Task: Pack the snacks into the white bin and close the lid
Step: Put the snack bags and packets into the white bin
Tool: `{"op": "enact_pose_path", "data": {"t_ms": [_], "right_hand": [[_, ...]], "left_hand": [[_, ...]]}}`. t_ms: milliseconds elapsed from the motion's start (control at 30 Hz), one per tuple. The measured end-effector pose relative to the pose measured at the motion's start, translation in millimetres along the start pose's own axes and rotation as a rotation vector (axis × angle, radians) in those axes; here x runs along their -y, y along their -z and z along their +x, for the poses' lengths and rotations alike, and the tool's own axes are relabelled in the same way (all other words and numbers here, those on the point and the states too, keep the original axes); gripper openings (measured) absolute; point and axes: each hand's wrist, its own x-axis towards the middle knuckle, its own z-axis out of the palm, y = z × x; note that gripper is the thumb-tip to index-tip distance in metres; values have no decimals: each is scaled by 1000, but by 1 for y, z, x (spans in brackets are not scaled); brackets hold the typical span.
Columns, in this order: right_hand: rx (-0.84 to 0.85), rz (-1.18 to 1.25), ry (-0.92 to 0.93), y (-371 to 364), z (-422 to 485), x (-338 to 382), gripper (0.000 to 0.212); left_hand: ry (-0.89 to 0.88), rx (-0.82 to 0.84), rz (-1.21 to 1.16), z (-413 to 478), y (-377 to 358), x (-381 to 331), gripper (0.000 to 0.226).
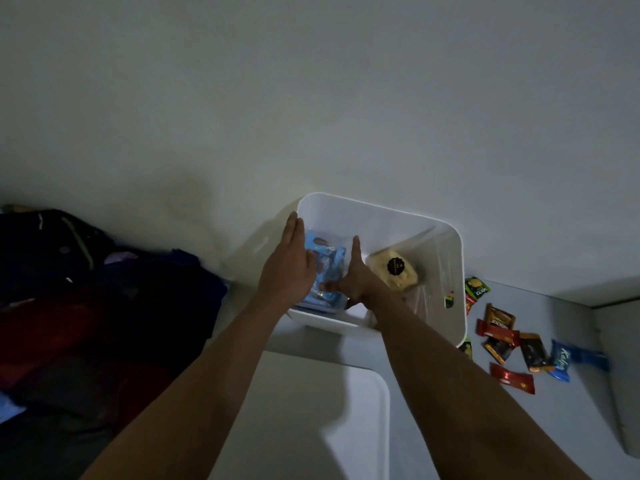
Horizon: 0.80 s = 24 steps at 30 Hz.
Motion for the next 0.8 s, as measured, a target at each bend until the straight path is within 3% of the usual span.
{"op": "enact_pose_path", "data": {"t_ms": [200, 367, 500, 667, 800], "right_hand": [[-22, -31, -23, -2, 0, -2, 141], [-181, -80, 84, 11, -5, 1, 136], [-377, -113, 211, 42, -33, 4, 109], [-638, 49, 342, 102, -76, -5, 70], [-764, 83, 351, 159, -119, -50, 58]], "left_hand": [[19, -62, 51, 1, -4, 2, 61], [-52, -75, 225, 3, 2, 0, 59], [-133, -115, 174, 2, 7, -40, 57], [-277, -161, 45, -6, -9, -114, 53], [-401, -170, -5, -30, -45, -186, 51]]}}
